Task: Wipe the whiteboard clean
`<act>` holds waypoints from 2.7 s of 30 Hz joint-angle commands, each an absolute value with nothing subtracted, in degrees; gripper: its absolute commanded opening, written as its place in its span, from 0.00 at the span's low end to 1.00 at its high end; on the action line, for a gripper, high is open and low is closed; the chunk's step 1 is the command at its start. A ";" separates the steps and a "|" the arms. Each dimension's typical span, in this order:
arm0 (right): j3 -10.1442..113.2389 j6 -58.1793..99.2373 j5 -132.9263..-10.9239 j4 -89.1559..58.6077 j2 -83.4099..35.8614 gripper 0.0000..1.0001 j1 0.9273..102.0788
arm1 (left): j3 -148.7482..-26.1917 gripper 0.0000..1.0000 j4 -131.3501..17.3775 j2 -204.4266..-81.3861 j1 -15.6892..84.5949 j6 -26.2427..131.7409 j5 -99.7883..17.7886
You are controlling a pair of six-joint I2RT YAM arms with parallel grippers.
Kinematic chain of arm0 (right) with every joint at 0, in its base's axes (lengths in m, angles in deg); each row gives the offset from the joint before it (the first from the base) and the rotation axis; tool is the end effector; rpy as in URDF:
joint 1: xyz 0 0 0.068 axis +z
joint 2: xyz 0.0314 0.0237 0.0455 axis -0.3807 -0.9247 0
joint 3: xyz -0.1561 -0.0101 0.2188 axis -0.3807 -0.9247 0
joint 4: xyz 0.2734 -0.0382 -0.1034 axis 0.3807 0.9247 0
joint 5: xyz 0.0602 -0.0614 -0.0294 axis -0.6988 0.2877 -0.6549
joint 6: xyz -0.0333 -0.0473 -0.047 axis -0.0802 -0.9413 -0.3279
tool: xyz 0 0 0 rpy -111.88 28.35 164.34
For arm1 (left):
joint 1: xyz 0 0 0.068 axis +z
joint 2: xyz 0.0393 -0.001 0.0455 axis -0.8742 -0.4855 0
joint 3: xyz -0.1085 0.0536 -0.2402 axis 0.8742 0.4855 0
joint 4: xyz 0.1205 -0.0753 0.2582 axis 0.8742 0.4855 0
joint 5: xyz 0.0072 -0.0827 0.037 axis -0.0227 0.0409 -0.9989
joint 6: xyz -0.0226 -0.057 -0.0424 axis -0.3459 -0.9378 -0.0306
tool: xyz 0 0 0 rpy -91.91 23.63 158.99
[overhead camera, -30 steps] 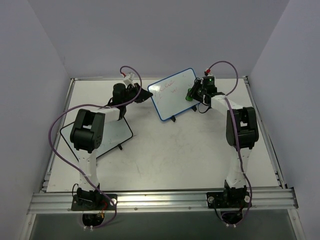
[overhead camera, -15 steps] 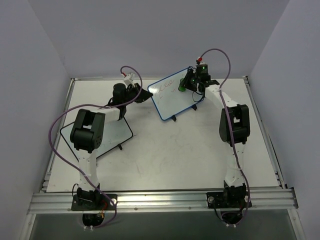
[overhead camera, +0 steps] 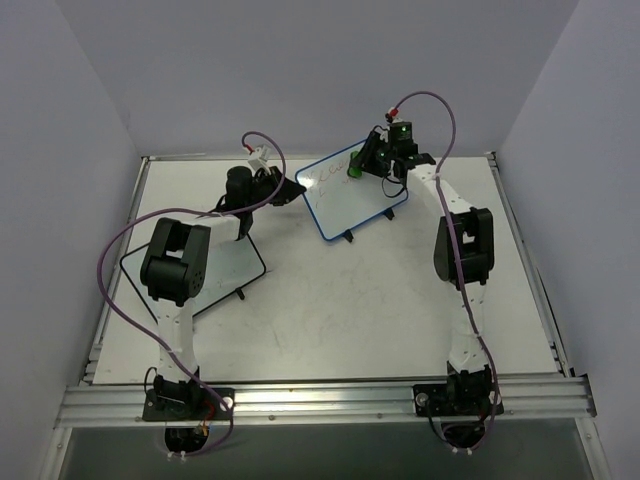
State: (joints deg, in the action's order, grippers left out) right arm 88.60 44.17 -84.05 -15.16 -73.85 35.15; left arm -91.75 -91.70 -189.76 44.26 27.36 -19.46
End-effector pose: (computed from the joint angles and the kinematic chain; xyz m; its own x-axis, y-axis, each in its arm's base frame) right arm 0.5820 0.1536 0.2338 -0.5395 0.3669 -0.7579 -0.2856 0.7670 0.5746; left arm 0.4928 -0.1803 0.1542 -0.5522 -0.3792 -0.7425 0.4848 0.5784 -0.6560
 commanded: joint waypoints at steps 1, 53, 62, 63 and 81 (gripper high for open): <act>88.16 45.62 -84.76 -14.37 -74.44 0.00 34.16 | -92.64 0.02 -88.11 -188.88 43.02 31.90 -19.20; 98.44 48.08 -87.75 -12.80 -79.36 0.00 32.57 | -93.79 0.02 -80.11 -187.56 40.30 40.51 -23.51; 85.79 48.87 -84.85 -16.21 -74.27 0.00 29.85 | -93.87 0.02 -79.93 -187.47 40.12 40.69 -23.68; 84.21 49.22 -84.76 -18.48 -72.96 0.00 29.06 | -93.87 0.02 -79.93 -187.47 40.12 40.69 -23.77; 90.06 47.38 -84.94 -13.60 -74.87 0.00 29.40 | -94.23 0.02 -78.62 -186.94 39.33 42.09 -24.39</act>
State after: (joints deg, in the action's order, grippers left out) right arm 84.53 49.00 -84.99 -16.65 -73.65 27.68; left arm -93.36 -84.75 -187.64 41.73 36.03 -24.57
